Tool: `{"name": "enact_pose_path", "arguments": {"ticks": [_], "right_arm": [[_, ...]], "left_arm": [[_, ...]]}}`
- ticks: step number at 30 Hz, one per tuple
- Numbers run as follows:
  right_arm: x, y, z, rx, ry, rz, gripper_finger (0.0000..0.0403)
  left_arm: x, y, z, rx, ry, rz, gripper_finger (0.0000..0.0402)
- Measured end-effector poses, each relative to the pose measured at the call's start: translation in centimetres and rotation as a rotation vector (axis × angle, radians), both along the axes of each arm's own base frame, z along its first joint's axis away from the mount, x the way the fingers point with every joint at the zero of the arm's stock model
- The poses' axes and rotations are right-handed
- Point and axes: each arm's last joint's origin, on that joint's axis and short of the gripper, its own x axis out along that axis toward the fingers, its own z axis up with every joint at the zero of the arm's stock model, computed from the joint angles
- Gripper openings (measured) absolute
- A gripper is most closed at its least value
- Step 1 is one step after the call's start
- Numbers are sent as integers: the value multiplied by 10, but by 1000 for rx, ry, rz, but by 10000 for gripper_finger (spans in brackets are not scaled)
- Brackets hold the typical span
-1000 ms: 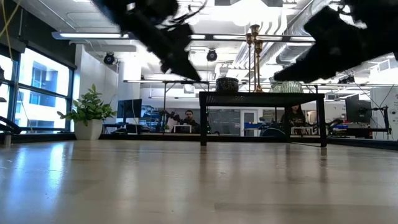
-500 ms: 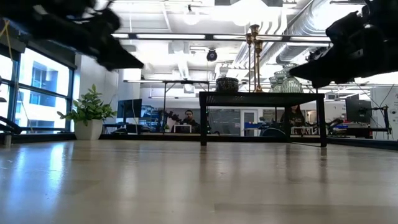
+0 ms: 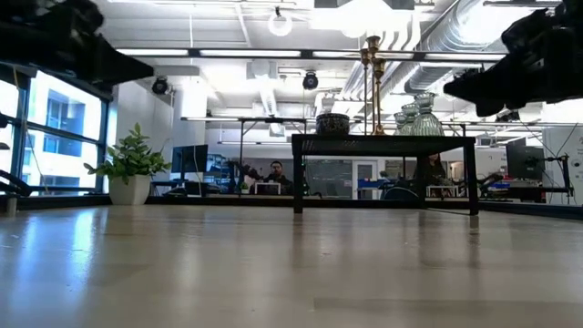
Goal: Pick & Place candle stick holders
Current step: Return to Home Position
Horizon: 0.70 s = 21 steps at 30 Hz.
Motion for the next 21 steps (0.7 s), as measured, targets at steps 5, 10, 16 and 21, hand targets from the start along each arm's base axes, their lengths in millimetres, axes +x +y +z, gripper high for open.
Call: {"name": "enact_pose_path", "arguments": {"ticks": [5,10,16,21], "right_arm": [[-13,-7,4,-11,-56,-41,0],[-15,-17,3,-29,-41,-134,0],[-19,-31,1,9,-45,-257,0],[-23,-40,0,32,-35,-367,0]], "left_arm": [[-3,-1,-10,16,28,4,3],[5,1,-30,33,25,1,3],[12,3,-44,26,-42,0,3],[12,2,-45,20,-36,-27,3]]}}
